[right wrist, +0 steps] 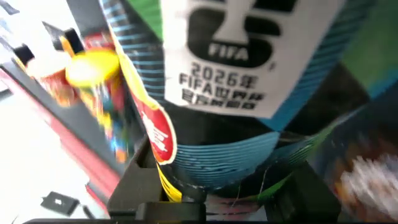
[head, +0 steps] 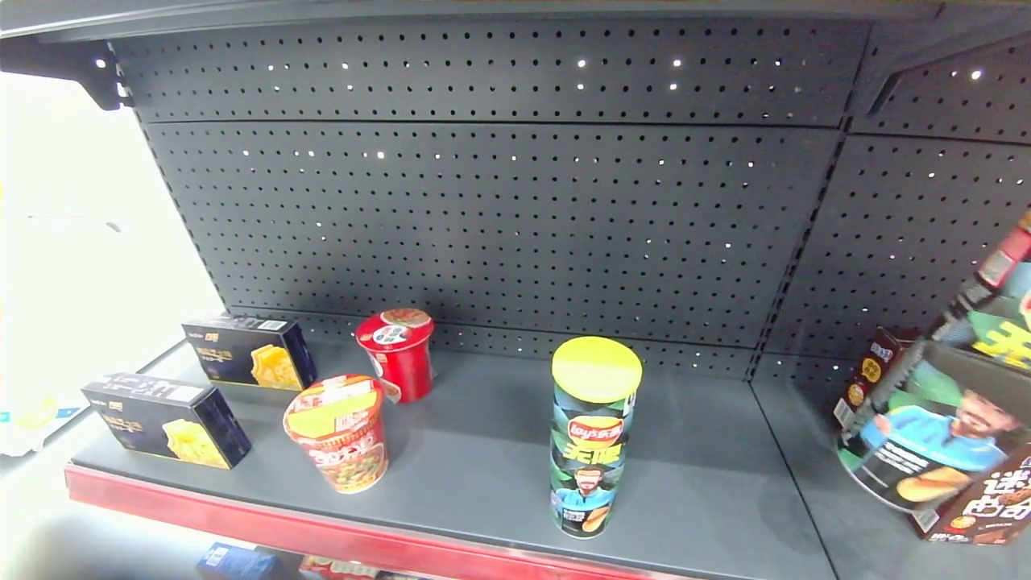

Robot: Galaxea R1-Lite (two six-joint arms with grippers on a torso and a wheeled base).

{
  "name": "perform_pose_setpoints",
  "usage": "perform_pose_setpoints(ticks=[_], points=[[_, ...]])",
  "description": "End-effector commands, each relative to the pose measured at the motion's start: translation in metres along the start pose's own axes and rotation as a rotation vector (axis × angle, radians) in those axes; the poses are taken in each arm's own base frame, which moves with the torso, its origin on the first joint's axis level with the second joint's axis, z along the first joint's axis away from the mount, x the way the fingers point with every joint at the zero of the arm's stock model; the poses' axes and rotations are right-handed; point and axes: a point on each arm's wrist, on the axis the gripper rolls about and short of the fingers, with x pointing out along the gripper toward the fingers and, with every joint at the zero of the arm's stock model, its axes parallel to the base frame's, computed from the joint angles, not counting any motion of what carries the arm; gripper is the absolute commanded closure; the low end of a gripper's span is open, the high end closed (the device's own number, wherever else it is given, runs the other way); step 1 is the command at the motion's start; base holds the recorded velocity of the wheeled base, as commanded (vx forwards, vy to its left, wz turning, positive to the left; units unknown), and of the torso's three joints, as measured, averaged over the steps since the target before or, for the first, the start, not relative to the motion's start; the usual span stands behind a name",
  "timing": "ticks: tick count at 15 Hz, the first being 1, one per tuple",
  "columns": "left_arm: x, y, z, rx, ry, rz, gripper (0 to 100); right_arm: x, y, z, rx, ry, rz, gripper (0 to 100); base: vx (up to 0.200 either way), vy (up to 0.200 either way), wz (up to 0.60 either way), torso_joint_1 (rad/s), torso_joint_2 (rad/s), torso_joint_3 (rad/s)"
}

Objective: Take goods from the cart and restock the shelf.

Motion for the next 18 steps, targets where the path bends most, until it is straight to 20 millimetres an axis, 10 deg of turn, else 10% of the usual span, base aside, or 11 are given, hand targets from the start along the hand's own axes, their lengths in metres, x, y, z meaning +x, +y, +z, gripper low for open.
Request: perform_pose_setpoints(ticks=[1,18], points=[[0.0,0.0,0.0,0.0,0.003,-0.001,0,0.071,-0.009,-0.018,0.01,0.067,0.052,100,0.0,0.0,0.0,0.0,0.0,0.0],[0.0,0.0,0.0,0.0,0.003,0.001,0,0.204,-0.043,-0.042,0.007,0.109,0.377,100,0.0,0.0,0.0,0.0,0.0,0.0]])
